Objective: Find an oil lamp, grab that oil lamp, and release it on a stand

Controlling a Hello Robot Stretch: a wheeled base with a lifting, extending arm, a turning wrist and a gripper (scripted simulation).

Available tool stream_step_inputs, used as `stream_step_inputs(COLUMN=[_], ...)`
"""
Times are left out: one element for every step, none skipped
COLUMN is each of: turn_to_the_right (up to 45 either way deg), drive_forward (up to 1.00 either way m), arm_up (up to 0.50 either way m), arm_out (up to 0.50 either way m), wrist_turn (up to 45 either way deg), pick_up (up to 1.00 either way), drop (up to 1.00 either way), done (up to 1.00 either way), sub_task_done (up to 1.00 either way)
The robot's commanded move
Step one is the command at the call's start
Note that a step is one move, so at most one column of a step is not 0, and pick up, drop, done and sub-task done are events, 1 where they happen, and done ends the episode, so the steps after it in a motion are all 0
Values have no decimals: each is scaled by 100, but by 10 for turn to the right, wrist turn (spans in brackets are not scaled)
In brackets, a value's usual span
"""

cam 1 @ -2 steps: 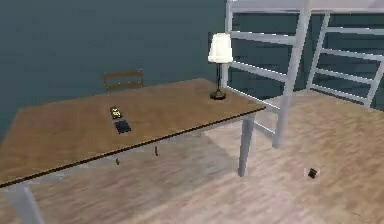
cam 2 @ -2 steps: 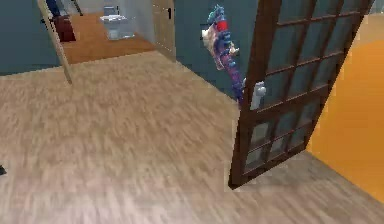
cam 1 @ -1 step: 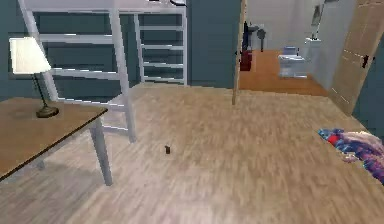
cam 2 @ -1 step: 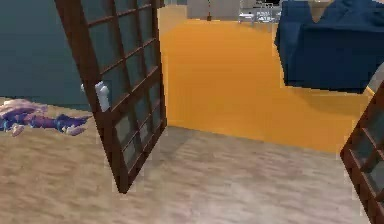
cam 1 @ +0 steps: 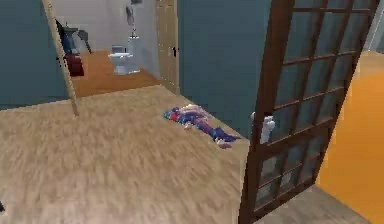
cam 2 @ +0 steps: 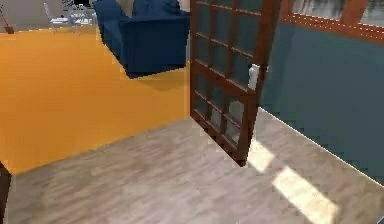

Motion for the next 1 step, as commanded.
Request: stream_step_inputs(turn_to_the_right=[450], drive_forward=[0], arm_up=[0], arm_out=[0], wrist_turn=[0], pick_up=[0], drop=[0], done=[0], sub_task_done=[0])
